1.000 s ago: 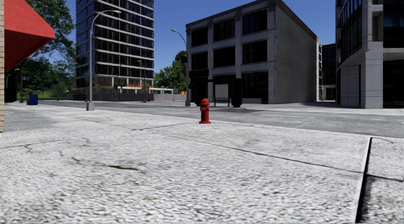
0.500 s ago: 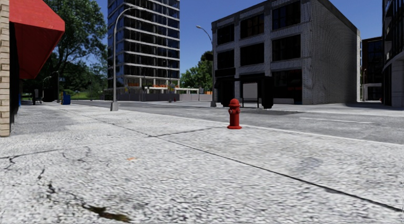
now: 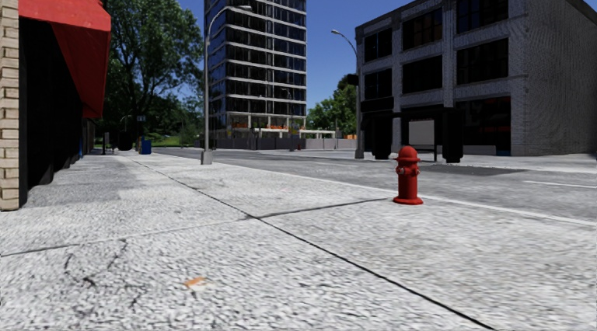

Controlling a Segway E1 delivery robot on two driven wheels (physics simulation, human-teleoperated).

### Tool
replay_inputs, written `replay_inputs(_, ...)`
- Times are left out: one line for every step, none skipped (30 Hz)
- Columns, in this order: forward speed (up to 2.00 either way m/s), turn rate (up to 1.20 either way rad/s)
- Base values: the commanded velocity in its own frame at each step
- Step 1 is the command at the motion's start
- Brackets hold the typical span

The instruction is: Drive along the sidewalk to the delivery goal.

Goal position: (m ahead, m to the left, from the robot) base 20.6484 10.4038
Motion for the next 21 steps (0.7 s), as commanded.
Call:
replay_inputs(2.0,0.43)
replay_inputs(2.0,0.43)
replay_inputs(2.0,0.43)
replay_inputs(2.0,0.43)
replay_inputs(2.0,0.43)
replay_inputs(2.0,0.43)
replay_inputs(2.0,0.43)
replay_inputs(2.0,0.43)
replay_inputs(2.0,0.43)
replay_inputs(2.0,0.43)
replay_inputs(2.0,0.43)
replay_inputs(2.0,0.43)
replay_inputs(2.0,0.43)
replay_inputs(2.0,0.43)
replay_inputs(2.0,0.43)
replay_inputs(2.0,0.43)
replay_inputs(2.0,0.43)
replay_inputs(2.0,0.43)
replay_inputs(2.0,0.43)
replay_inputs(2.0,0.43)
replay_inputs(2.0,0.43)
